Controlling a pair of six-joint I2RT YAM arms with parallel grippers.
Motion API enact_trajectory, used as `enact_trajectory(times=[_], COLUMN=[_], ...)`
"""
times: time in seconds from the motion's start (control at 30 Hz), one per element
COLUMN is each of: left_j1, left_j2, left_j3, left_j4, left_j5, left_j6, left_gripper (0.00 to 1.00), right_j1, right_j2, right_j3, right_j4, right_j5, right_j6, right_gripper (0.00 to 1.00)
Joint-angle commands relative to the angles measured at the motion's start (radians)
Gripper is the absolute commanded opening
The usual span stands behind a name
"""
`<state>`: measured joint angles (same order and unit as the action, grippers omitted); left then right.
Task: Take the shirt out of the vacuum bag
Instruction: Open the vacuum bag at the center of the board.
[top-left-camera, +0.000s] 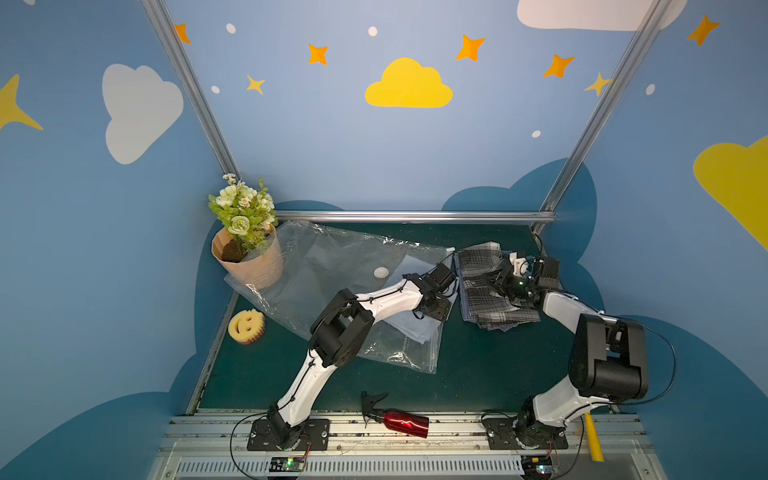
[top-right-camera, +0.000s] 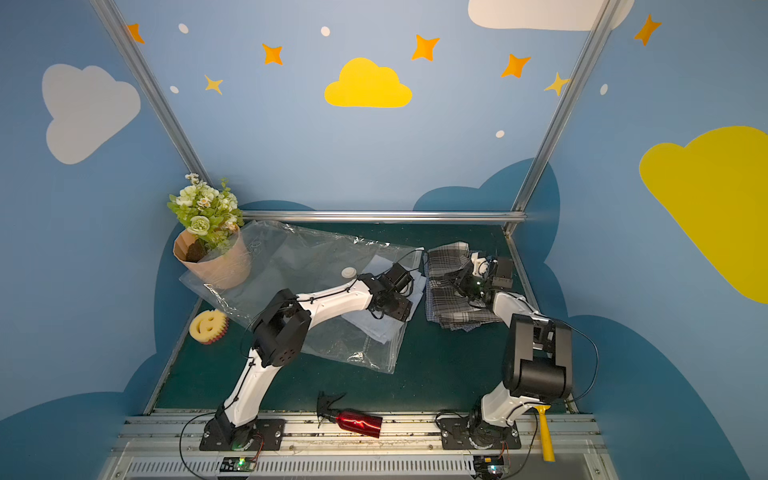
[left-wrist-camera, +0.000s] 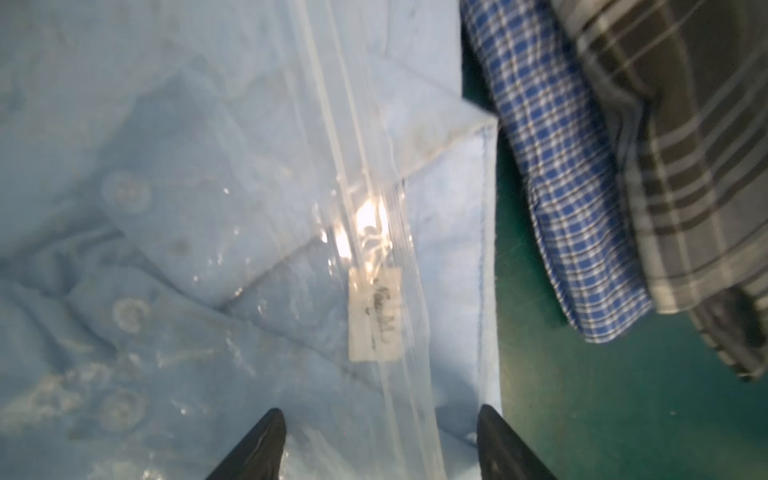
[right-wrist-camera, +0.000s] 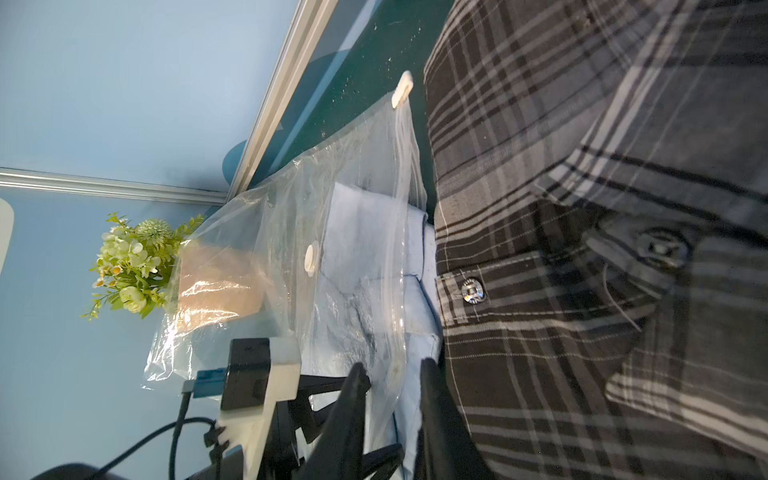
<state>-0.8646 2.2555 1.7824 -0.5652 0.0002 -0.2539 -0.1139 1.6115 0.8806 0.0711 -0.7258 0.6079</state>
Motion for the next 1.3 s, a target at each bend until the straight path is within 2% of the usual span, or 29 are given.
enact_trajectory(times=[0.0,0.17,0.43,0.73,0.93,1.07,1.27], left_j1=[-0.011,-0.018,-0.024,-0.02,-0.003,0.012,0.032], left_j2=[0.029,0.04,-0.009,-0.118,-0.158,-0.183,-0.2], left_j3=[0.021,0.029,0.031,0.005,-0.007,-0.019,-0.036], left_j4=[-0.072,-0.082,-0.089,-0.068,-0.052,-0.044,-0.036], left_j5=[-0.119,-0.15,-0.149,-0.154,-0.136,-0.125,-0.105], left_j6=[0.025,0.023,0.005,-0.017,-0.039,-0.044,-0.049], left_gripper=[0.69,0.59,0.31,0.14,0.09,0.09,0.09], right_j1=[0.003,0.003,0.005,0.055,0.142,0.17,0.261], right_j2=[0.026,0.018,0.013,0.023,0.049,0.102,0.165], right_j3=[0.001,0.0,-0.018,-0.025,-0.001,-0.007,0.003], right_j4=[0.035,0.04,0.029,0.015,-0.039,0.021,0.029], right_j5=[-0.008,0.003,0.008,-0.017,-0.003,-0.026,0.062], right_j6=[0.018,0.02,0.019,0.003,-0.04,0.001,0.041], right_gripper=[0.22,0.21,0.2,0.25,0.28,0.35,0.37])
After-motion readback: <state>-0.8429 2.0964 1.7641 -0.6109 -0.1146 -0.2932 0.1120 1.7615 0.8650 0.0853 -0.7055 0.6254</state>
